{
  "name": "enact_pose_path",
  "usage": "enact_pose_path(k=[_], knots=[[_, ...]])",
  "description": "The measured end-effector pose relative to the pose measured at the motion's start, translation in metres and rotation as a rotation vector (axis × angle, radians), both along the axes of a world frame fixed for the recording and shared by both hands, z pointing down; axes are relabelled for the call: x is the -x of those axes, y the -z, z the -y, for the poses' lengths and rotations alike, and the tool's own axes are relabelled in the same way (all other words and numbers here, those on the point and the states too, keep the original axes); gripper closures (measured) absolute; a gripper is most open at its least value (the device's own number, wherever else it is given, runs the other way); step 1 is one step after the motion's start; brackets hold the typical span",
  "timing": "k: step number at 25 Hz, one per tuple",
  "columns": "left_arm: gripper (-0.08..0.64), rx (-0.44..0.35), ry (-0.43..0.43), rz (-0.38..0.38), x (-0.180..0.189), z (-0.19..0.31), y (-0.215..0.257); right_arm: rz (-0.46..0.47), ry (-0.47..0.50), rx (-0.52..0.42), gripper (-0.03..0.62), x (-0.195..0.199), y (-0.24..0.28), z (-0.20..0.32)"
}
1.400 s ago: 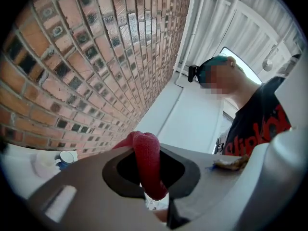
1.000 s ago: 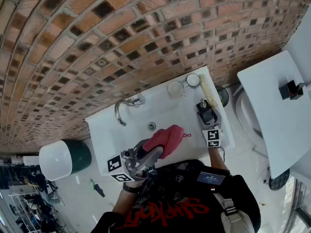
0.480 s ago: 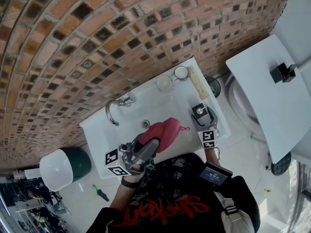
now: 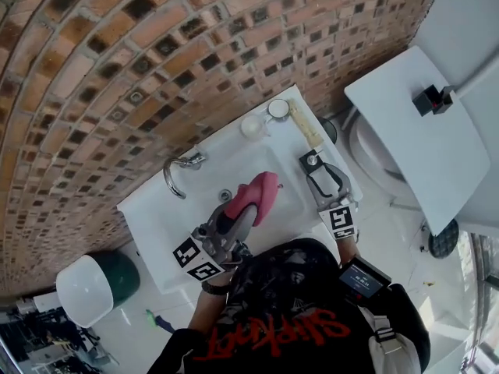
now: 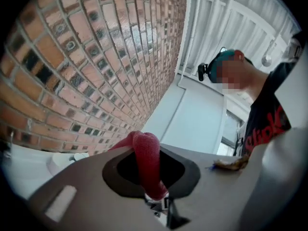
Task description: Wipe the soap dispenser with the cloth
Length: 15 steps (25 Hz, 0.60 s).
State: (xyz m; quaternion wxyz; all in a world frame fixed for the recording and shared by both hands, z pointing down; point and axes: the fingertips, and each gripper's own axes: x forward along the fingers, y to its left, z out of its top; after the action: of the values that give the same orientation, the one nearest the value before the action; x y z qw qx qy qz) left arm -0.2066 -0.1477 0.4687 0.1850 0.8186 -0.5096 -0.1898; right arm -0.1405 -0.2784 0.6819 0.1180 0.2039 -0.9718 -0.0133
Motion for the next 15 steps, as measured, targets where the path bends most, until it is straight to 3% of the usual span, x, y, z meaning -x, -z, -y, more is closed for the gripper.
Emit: enact_pose_path(k=[2,5,10,15], knots=[[0.514,0.005,0.005,0.047,0.001,-0.004,-0.003,0.017,0.026,-0.016,0.457,0.003,0.034,-0.007],[0.514,0.003,-0.058,0.032,-0.011,-0.011,-0.012,0.036,0.031,-0.01,0.577,-0.009,0.079,-0.031],[0.514,-0.043,-0.172,-0.036,-0.03,-0.021,-0.022,-0.004,0.032,-0.027,0.583,-0.021,0.116,-0.071],[0.514,-0.058,-0.264,-0.038,-0.042,-0.033,-0.028,-0.051,-0.008,-0.021,0.575,-0.04,0.118,-0.106]])
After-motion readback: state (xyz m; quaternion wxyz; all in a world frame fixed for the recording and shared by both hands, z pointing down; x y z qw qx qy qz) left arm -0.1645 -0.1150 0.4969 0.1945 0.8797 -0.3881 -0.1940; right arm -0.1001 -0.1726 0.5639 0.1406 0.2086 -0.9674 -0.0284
